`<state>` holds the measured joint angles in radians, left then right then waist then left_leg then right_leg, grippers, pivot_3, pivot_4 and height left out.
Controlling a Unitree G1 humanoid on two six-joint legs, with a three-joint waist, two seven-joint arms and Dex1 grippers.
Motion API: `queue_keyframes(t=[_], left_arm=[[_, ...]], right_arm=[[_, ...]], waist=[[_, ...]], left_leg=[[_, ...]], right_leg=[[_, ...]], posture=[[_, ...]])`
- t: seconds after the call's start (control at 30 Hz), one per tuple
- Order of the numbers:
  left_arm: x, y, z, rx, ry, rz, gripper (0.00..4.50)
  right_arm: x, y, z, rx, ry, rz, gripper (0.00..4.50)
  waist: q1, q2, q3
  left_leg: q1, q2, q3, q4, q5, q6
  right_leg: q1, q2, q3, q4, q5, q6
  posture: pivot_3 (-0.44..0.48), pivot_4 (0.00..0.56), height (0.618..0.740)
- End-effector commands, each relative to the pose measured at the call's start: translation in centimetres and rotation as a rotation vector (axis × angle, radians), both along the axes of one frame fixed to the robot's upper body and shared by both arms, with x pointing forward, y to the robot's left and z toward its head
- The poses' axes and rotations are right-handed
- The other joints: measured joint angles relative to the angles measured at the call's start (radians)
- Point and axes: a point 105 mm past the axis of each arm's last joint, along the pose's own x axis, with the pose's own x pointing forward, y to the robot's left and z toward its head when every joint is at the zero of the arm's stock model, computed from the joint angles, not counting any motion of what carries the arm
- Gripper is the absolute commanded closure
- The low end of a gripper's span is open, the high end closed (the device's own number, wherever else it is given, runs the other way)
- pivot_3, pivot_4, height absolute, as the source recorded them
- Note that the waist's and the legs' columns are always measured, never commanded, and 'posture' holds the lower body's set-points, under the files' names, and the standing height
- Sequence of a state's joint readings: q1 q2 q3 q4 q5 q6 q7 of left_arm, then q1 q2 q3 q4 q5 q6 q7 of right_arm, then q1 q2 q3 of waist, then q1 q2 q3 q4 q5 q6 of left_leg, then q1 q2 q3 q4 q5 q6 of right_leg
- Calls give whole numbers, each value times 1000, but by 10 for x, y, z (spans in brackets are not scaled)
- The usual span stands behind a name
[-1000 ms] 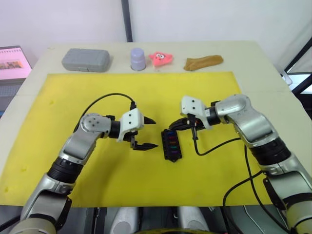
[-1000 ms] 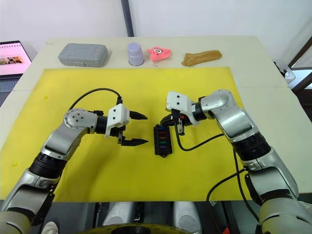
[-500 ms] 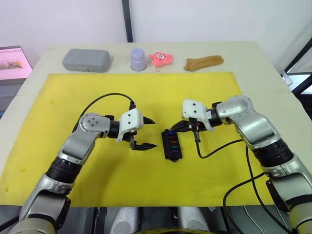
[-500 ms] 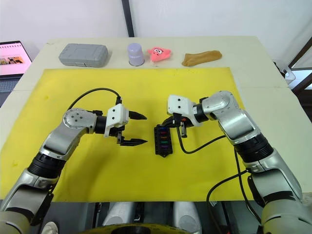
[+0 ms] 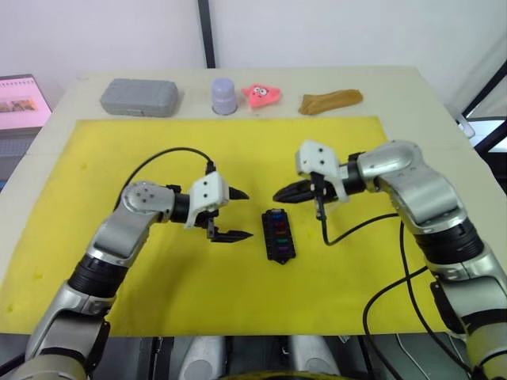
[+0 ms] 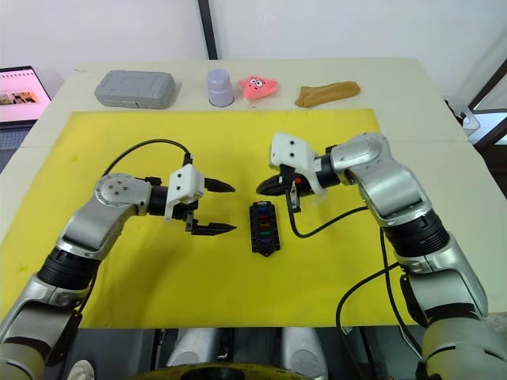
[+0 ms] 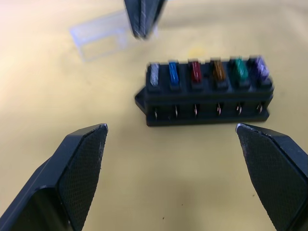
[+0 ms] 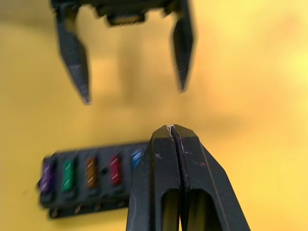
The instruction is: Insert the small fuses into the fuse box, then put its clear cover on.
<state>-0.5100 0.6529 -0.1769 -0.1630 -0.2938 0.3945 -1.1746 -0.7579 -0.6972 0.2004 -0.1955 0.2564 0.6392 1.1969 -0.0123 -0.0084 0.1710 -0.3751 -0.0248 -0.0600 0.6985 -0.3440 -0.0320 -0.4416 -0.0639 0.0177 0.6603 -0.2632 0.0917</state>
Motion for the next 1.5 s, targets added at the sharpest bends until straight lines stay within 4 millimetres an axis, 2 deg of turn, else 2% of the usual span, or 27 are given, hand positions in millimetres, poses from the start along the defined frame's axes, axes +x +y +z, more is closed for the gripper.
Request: queue_keyframes(t=[0.03,0.07,0.17,0.23,0.3,0.5,0.57,0.67,0.77,0.9,1.0,1.07,1.2,1.33,1.5], left_arm=[[-6,12,17,-22,-28,28,0],[-7,17,18,-17,-27,48,0],[-14,50,23,13,-7,153,0],[-20,69,24,34,16,221,0],[-25,91,24,56,50,302,0],[-33,142,23,134,73,474,0],[-37,151,24,145,72,494,0],[-38,147,26,131,65,479,0],[-33,129,25,95,55,440,0],[-28,88,21,37,61,319,0],[-28,55,18,-20,80,229,0],[-29,41,15,-48,104,198,0],[-32,19,7,-76,104,171,0],[-35,7,2,-96,99,162,0],[-39,4,-5,-94,104,166,0]], right_arm=[[-2,-14,16,37,-124,-41,4463],[-3,-21,15,23,-136,-56,4463],[-9,-67,9,-83,-119,-150,4463],[-15,-90,10,-108,-94,-200,3941],[-21,-113,9,-121,-51,-257,3188],[-31,-161,6,-189,-18,-395,126],[-32,-172,7,-206,-22,-436,45],[-31,-181,10,-208,-23,-480,45],[-24,-176,10,-176,-21,-493,45],[-10,-143,9,-87,45,-476,45],[5,-123,-1,-93,149,-518,45],[13,-113,-9,-98,212,-555,45],[20,-84,-25,-101,362,-609,45],[32,-77,-41,-147,418,-708,45],[39,-69,-49,-156,461,-754,45]], waist=[[1,0,0],[1,0,0],[1,0,0],[1,0,1],[0,0,1],[0,1,1],[0,1,1],[2,1,1],[2,1,1],[-1,2,1],[-4,2,1],[-3,2,1],[0,2,1],[2,1,1],[0,1,1]], left_leg=[[0,0,0,0,0,0],[0,0,0,0,0,0],[0,0,0,0,0,0],[-1,0,1,-1,0,1],[0,0,1,-1,-3,5],[2,2,1,-1,-4,8],[2,2,2,-1,-4,8],[2,2,2,-1,-4,8],[2,2,2,-1,-4,8],[3,2,2,-1,-4,7],[2,2,2,-1,-4,7],[1,2,2,-1,-1,1],[-1,2,2,-1,-1,1],[-1,1,1,-1,0,1],[-1,0,2,-1,0,0]], right_leg=[[0,0,0,0,0,0],[0,0,0,0,0,0],[0,0,0,0,0,0],[0,0,0,-1,0,0],[1,0,0,-1,0,0],[3,1,0,-2,0,0],[3,1,0,-2,0,0],[3,1,0,-2,0,0],[3,0,0,-2,0,0],[4,0,1,-3,0,0],[2,0,1,-2,0,0],[1,0,1,-2,0,0],[0,0,1,-2,0,0],[0,0,2,-2,0,0],[0,0,2,-2,0,0]], posture=[[0,150,740],[0,150,740],[0,150,740],[0,150,740],[0,150,740],[0,150,740],[0,150,740],[0,150,740],[0,150,740],[0,150,740],[0,150,740],[0,150,740],[0,150,740],[0,150,740],[0,150,740]])
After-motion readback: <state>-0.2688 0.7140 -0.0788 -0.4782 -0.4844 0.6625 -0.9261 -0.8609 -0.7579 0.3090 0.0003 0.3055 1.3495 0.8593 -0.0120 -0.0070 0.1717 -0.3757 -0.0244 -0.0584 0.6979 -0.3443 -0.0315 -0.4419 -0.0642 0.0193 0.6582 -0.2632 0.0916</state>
